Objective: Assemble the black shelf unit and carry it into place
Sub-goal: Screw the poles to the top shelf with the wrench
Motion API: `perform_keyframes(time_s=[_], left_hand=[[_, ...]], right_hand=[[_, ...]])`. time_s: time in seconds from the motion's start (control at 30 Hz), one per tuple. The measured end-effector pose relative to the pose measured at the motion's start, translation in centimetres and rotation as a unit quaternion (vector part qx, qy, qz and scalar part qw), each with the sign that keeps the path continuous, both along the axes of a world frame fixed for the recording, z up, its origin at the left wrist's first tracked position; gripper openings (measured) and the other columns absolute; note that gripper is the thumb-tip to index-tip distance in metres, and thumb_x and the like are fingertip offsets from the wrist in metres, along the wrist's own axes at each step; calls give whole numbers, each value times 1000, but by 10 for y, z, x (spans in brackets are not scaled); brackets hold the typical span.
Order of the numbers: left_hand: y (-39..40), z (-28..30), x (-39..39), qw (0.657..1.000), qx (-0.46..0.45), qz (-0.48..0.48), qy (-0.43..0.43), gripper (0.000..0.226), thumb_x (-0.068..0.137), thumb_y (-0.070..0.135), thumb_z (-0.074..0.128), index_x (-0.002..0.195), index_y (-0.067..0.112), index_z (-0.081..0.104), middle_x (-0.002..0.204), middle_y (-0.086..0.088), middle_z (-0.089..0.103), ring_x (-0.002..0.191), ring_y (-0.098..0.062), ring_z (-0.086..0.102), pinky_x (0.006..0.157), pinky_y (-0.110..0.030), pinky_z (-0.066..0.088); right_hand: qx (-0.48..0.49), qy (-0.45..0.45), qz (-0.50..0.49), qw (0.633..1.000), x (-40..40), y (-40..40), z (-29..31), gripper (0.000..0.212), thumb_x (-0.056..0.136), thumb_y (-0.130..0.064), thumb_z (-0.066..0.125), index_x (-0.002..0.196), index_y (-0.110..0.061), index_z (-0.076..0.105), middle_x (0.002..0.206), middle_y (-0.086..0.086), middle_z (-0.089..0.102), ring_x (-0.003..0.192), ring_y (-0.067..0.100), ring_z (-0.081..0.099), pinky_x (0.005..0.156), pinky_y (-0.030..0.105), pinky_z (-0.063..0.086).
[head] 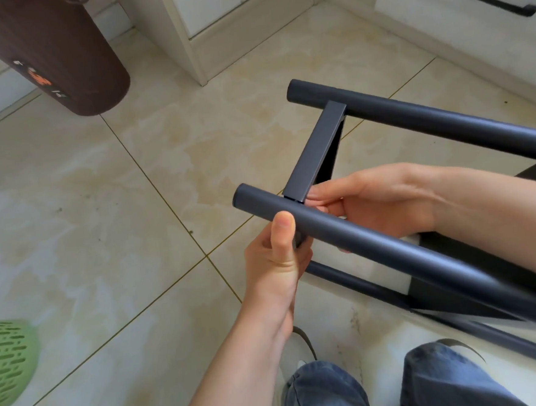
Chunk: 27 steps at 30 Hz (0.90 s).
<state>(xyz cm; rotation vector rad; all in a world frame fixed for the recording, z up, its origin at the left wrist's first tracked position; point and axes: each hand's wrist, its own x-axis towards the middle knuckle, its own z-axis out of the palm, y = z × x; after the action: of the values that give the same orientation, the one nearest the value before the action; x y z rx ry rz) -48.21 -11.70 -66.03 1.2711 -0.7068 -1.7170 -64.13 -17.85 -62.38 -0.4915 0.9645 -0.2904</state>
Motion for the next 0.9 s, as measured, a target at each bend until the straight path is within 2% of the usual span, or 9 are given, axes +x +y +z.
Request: perform_keyframes(time_s=[0.1, 0.17, 0.27, 0.37, 0.43, 0.57, 0.67, 0.77, 0.9], left_hand=[[-1, 0, -1, 1000, 0, 6, -7, 100, 29, 86, 80, 99, 16, 75, 110, -11, 76, 112, -29, 70, 108, -52, 47], [-1, -1, 0, 1000, -2, 3, -8, 94, 28, 86, 80, 94, 20, 77, 110, -10, 76, 111, -28, 70, 108, -53, 47], [-1, -3, 1, 1000, -1, -1, -7, 87, 27, 86, 80, 88, 24, 80, 109, -9, 77, 110, -27, 70, 108, -52, 47], [-1, -3, 2, 1000, -8, -8, -3, 84, 27, 86, 79, 87, 27, 81, 110, -7, 76, 111, -25, 70, 107, -50, 49], [-1, -4, 2, 1000, -12, -12, 1, 83, 29, 86, 79, 87, 27, 81, 111, -8, 76, 112, -25, 70, 107, -50, 49], [-3, -5, 1, 1000, -13, -16, 2, 84, 29, 86, 79, 88, 26, 81, 114, -10, 75, 113, -26, 69, 107, -51, 48], [-4, -5, 0, 1000, -10, -14, -2, 94, 29, 86, 79, 96, 21, 77, 115, -11, 74, 114, -27, 69, 107, -51, 48], [-3, -4, 0, 1000, -15, -23, -7, 86, 29, 87, 78, 88, 24, 80, 107, -9, 77, 110, -26, 71, 105, -49, 50], [-3, -4, 2, 1000, -13, -22, -10, 88, 30, 86, 79, 91, 23, 78, 109, -11, 76, 112, -29, 70, 107, -53, 47]], right_hand=[[-7, -8, 6, 1000, -1, -1, -1, 22, 77, -28, 66, 62, -13, 70, 68, 1, 66, 58, 14, 69, 51, 24, 54], [-10, -13, 1, 1000, 1, -2, -2, 20, 78, -26, 65, 65, -11, 71, 67, 2, 67, 57, 15, 70, 49, 25, 55], [-5, -15, 14, 1000, 3, -3, -2, 21, 79, -26, 63, 82, -5, 63, 69, 5, 68, 58, 17, 70, 49, 26, 55], [1, -16, 23, 1000, 5, -4, -2, 23, 80, -26, 60, 85, -5, 64, 70, 6, 70, 56, 17, 70, 49, 25, 54], [2, -13, 32, 999, 6, -4, -4, 23, 77, -28, 59, 82, -6, 62, 68, 5, 70, 54, 15, 68, 48, 23, 53], [-1, -17, 35, 999, 5, -3, -3, 26, 73, -32, 60, 59, -11, 66, 65, 3, 69, 52, 13, 67, 48, 22, 53], [2, -32, 20, 999, 2, -3, -1, 21, 72, -30, 64, 67, -10, 65, 69, 5, 68, 56, 16, 69, 50, 25, 55], [16, -45, 5, 999, 0, -4, 1, 16, 80, -23, 61, 81, -7, 63, 74, 7, 62, 58, 21, 70, 51, 28, 56], [22, -32, 9, 999, 2, -3, 1, 19, 78, -24, 61, 78, -6, 66, 69, 6, 63, 56, 23, 70, 47, 28, 55]])
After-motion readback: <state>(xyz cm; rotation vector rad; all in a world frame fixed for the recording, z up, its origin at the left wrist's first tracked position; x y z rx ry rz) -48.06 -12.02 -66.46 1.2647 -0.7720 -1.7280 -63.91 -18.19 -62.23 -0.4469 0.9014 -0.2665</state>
